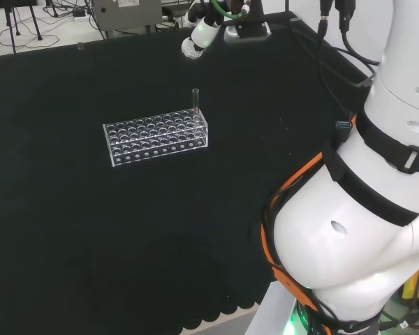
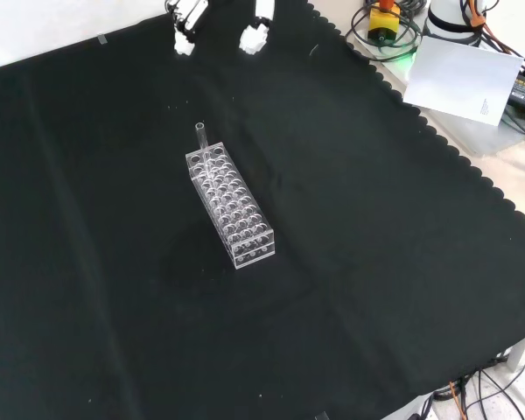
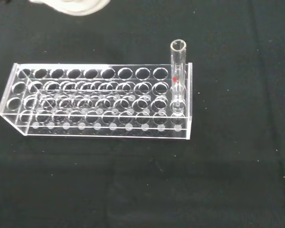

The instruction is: Pick up the test tube.

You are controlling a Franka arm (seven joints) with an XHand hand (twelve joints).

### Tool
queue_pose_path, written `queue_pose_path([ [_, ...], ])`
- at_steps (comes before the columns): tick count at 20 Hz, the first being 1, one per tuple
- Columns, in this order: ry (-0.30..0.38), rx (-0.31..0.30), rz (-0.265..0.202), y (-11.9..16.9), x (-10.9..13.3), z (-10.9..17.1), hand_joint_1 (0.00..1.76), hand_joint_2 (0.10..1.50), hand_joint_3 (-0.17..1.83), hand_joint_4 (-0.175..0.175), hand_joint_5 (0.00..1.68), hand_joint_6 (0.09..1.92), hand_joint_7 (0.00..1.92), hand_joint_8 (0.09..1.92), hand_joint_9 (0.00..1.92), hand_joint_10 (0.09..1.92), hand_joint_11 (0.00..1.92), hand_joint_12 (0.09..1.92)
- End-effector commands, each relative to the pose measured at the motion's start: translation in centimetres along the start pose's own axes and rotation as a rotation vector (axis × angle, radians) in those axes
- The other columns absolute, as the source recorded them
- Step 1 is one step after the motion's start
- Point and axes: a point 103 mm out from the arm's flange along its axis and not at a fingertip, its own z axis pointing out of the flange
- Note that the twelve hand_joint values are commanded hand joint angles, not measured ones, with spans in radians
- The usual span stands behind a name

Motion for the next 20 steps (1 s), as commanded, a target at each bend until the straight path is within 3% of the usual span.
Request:
queue_pose_path([
  [1,-0.022,0.101,-0.02,3.5,-0.9,2.9,0.79,0.75,0.57,-0.144,0.29,0.09,0.19,0.97,0.2,1.0,0.02,1.54],
  [20,-0.039,0.238,-0.009,8.5,-2.0,7.2,0.8,0.75,0.59,-0.152,0.31,0.09,0.23,0.98,0.25,1.0,0.04,1.53],
])
